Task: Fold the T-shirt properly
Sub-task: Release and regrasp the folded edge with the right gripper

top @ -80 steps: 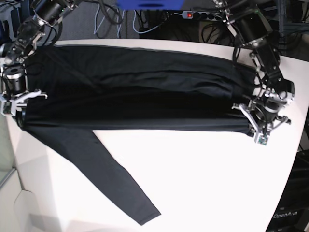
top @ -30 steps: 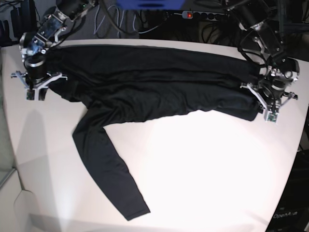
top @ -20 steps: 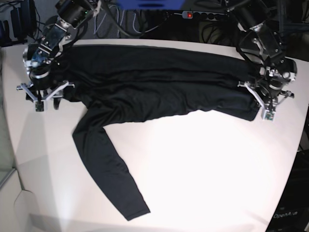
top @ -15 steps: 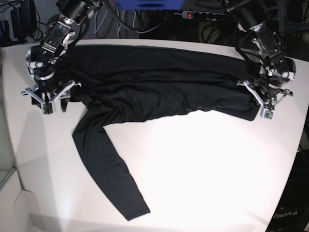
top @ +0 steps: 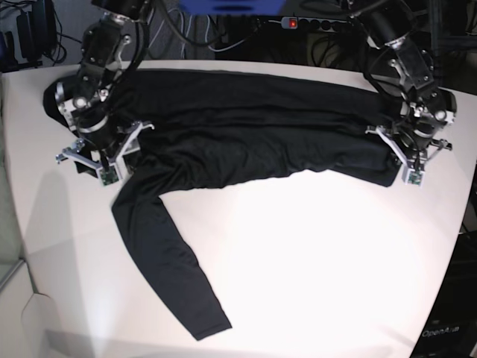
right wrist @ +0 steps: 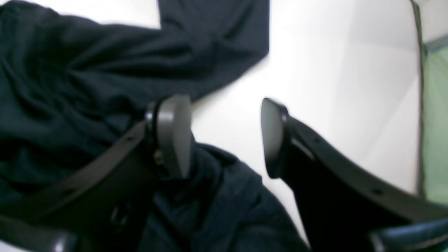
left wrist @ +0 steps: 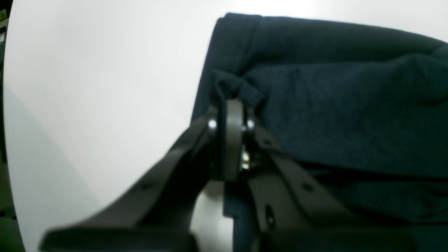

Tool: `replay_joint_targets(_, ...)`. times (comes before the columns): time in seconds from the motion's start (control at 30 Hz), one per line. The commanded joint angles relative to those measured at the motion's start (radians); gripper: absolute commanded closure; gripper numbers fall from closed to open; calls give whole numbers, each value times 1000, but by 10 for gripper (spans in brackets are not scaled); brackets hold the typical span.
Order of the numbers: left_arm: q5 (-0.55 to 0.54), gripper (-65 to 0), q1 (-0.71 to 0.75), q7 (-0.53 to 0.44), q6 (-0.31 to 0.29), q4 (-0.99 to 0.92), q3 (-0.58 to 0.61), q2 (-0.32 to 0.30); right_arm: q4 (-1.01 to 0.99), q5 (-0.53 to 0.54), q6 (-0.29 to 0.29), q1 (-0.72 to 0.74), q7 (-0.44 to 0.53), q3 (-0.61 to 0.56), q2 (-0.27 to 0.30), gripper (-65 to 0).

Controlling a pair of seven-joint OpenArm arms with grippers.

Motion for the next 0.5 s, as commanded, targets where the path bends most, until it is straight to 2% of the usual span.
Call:
replay_joint_targets(0.0, -10, 0, -14, -16, 5, 16, -1, -10, 9, 16, -4, 10, 22, -3, 0, -333)
replay_joint_targets(0.13, -11, 0, -14, -16, 5, 16, -1, -10, 3, 19, -4, -10, -29, -3, 0, -333)
replay_joint_targets(0.47, -11, 0, -23, -16, 5, 16, -1, -8, -10, 21, -4, -18, -38, -6, 0, -333)
